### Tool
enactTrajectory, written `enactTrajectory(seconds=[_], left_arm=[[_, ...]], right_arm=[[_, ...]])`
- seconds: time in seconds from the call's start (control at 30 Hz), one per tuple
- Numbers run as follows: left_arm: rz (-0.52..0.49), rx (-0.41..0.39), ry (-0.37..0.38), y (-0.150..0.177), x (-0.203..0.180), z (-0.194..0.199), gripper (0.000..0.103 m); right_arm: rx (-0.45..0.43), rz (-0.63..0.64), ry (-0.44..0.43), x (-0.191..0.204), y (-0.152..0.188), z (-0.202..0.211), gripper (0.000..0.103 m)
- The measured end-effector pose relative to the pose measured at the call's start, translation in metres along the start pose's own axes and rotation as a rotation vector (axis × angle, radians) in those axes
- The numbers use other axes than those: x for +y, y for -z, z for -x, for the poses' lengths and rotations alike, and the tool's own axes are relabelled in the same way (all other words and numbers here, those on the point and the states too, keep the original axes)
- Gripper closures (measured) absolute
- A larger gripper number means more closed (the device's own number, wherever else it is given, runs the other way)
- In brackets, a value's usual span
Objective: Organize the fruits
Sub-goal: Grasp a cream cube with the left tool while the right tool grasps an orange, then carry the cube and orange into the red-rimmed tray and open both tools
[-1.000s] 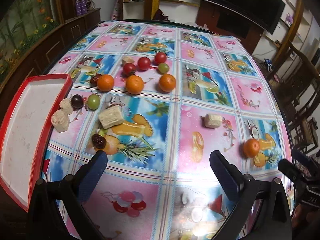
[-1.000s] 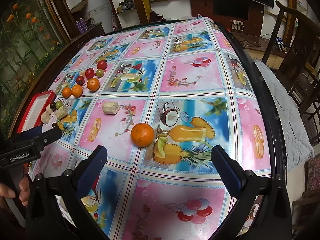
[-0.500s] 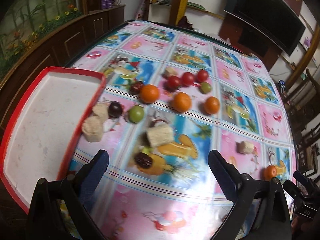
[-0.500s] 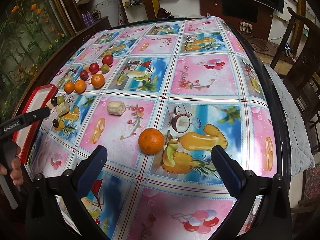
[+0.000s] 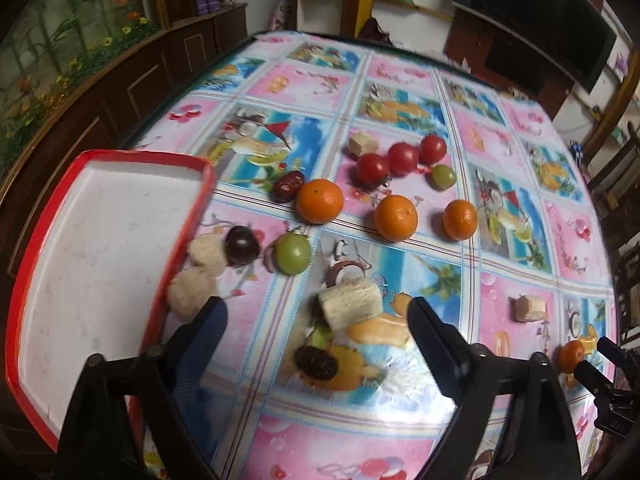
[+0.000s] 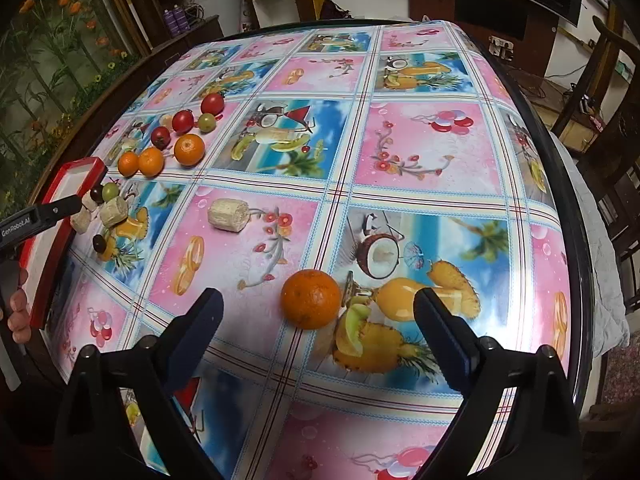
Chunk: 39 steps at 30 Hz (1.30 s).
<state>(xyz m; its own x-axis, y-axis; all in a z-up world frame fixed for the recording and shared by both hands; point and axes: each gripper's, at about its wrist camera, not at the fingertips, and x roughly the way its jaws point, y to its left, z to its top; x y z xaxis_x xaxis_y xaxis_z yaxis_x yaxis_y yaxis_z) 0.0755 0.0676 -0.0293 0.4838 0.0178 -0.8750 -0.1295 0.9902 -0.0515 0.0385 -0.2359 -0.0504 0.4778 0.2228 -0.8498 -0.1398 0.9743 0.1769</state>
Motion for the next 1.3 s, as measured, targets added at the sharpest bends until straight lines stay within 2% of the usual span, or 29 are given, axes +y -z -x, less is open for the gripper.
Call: enactTrajectory(seconds=[0.13,0.23,0.33,0.4,0.43,0.47,0.6,0.73,0.87,1.0,1.1,1.13,1.2,1.3], left_arm=[[-0.03,0.073,-0.046,-0.001,-0.01,-0.025,0.021],[-0.02,0.133,-0.043,0.003,-0.01,-0.042,0.032],[-0.015,0.114,-0.043,0.002,-0.01,-0.043,0.038],[-0.023,0.098,-0.036,-0.001,-0.011,-0.04,0.06],[-0.024,0.104,-0.038,-0.002,-0.011,-0.039,0.06],[-0.018,0.103,-0.031,-0.002,-0.011,-0.037,0.06],[0.001,0.066,0.017,-0.009,-0.006,-0.001,0.06],[0.002,-0.014,0.061,-0.023,-0.001,0.045,0.06],[0.035,-0.058,0.114,-0.026,0.003,0.087,0.06],[0.058,-0.14,0.131,-0.023,0.001,0.116,0.06],[0.12,-0.181,0.113,-0.001,0.016,0.13,0.06],[0.145,-0.169,0.108,0.007,0.024,0.131,0.06],[0.157,-0.158,0.081,0.013,0.037,0.13,0.06],[0.207,-0.182,0.033,0.011,0.074,0.13,0.06]], right_arm=[[0.033,0.011,0.027,0.002,-0.003,-0.01,0.019],[0.074,0.006,0.053,0.002,-0.005,-0.022,0.027],[0.095,0.002,0.05,0.002,-0.005,-0.031,0.038],[0.11,0.009,0.051,0.003,-0.005,-0.036,0.053],[0.1,0.014,0.049,0.004,-0.006,-0.036,0.055],[0.099,0.022,0.032,0.006,-0.007,-0.036,0.066],[0.09,0.039,0.01,0.01,-0.008,-0.034,0.066],[0.052,0.068,-0.025,0.019,-0.009,-0.027,0.066],[0.017,0.074,-0.081,0.033,-0.016,-0.023,0.066],[0.006,0.068,-0.141,0.053,-0.024,-0.024,0.066],[-0.018,0.082,-0.192,0.07,-0.029,-0.021,0.066],[-0.026,0.093,-0.201,0.076,-0.029,-0.018,0.066],[-0.022,0.116,-0.217,0.086,-0.029,-0.017,0.066],[-0.034,0.136,-0.239,0.093,-0.027,-0.012,0.066]])
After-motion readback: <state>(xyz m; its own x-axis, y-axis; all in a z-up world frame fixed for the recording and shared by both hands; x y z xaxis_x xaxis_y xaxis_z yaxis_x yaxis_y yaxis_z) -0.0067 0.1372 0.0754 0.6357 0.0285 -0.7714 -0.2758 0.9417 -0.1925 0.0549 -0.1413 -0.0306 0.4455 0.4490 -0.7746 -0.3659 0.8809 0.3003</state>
